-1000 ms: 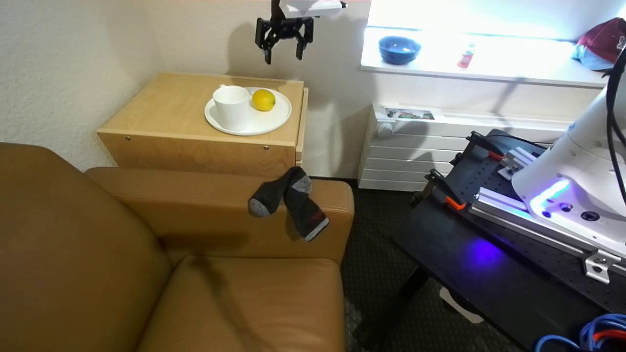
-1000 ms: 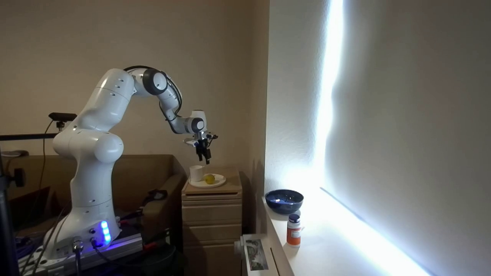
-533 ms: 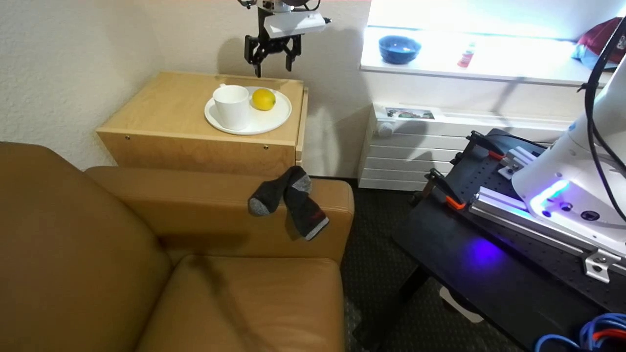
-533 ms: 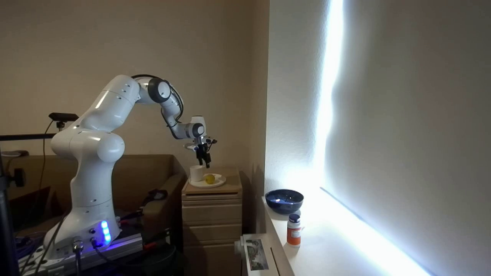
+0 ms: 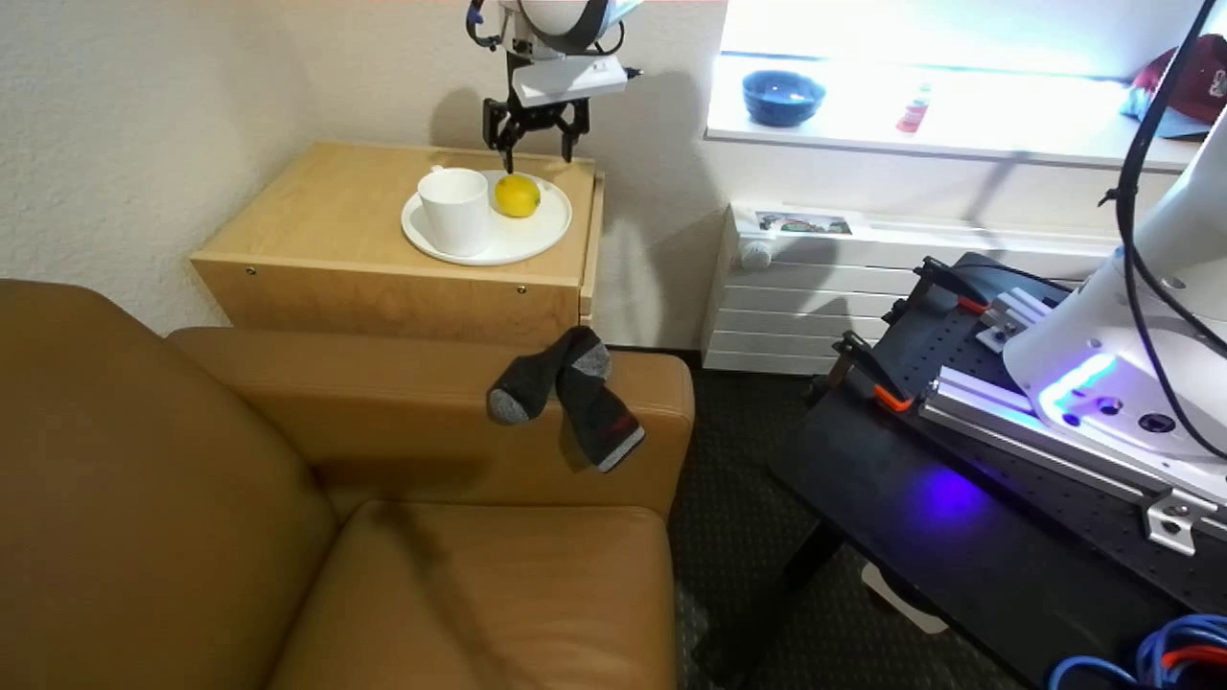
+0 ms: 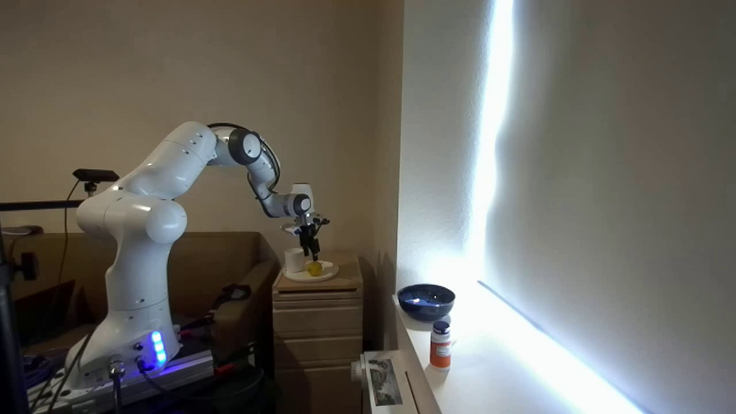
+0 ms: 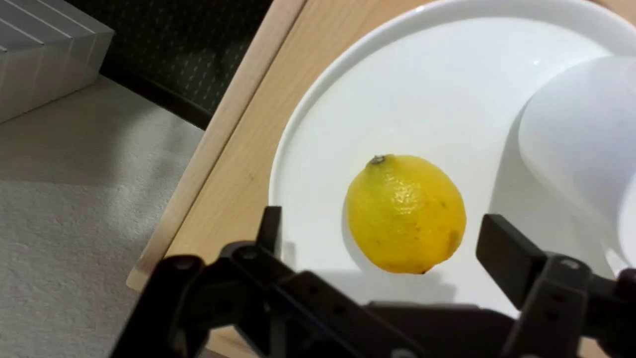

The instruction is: Put the mug on the nightstand and put the lemon in the bowl on the plate

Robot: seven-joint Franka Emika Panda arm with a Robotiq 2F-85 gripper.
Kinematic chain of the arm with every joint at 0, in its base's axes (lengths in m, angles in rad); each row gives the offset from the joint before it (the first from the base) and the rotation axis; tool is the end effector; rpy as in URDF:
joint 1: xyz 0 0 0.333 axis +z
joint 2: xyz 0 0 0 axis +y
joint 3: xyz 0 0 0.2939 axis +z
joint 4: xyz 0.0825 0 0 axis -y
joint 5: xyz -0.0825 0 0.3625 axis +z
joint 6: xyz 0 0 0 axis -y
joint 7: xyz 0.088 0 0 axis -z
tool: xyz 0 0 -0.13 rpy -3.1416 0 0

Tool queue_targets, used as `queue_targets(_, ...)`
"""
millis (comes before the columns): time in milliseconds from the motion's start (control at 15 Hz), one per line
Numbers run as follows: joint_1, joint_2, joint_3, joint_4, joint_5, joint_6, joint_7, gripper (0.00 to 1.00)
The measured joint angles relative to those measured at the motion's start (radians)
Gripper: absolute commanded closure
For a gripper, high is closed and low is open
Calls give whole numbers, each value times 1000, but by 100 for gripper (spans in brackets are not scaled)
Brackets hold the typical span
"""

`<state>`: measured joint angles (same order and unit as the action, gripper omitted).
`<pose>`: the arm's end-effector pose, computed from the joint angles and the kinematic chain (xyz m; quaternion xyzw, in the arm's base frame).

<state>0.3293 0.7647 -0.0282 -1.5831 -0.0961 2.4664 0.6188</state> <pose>0.6512 0.2033 0.1742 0.9904 -0.1180 0.0715 0.0111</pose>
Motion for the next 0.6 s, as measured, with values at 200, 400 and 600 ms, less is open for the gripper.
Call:
queue_targets(200, -10, 69, -5, 79, 52, 18, 12, 0)
queue_targets(400, -23, 120, -1, 147, 110, 18, 11, 0)
queue_targets(600, -32, 164, 9, 205, 148, -10, 4, 0)
